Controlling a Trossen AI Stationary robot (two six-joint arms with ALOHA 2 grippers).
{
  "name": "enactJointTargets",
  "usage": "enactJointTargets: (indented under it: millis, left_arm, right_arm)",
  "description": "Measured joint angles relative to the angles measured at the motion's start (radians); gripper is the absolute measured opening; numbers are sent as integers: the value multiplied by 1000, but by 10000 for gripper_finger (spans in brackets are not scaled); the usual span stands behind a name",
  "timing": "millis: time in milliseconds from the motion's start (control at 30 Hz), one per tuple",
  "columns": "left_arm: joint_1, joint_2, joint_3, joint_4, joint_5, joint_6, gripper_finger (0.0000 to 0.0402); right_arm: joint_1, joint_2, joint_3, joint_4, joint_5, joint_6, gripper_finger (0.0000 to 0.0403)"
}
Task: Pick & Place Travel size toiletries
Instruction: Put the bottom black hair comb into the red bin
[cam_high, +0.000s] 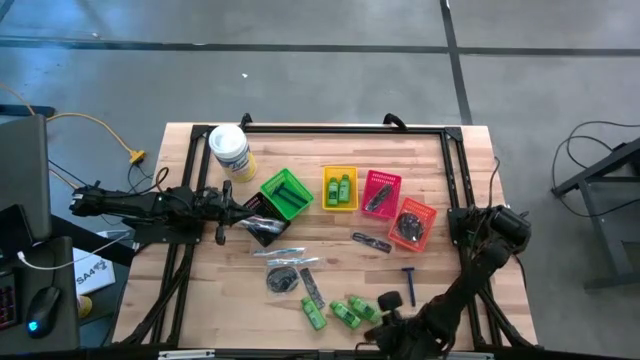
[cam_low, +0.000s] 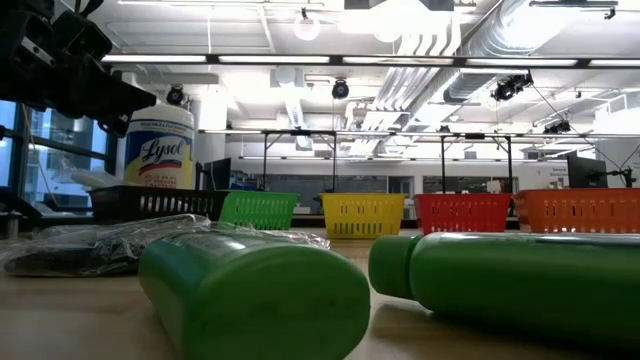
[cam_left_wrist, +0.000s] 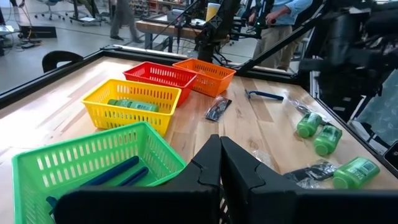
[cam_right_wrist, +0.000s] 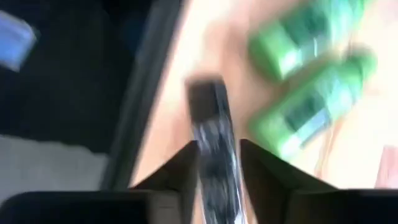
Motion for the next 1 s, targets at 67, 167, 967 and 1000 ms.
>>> enactJointTargets:
  millis: [67,167,967,1000]
  left_arm:
    - [0,0,0,-1,9,0,0]
    - [0,0,0,-4,31,0,0]
    - [0,0,-1,-4,40,0,0]
    - [0,0,-1,-4,40,0,0]
  right_arm:
    - [-7,4,-8,-42,-35,52,145]
    - [-22,14,-36,-56,-88,74,197]
    - [-24,1,-278,176,-101,228,92]
    - [-27,4,-278,216,-119,237,71]
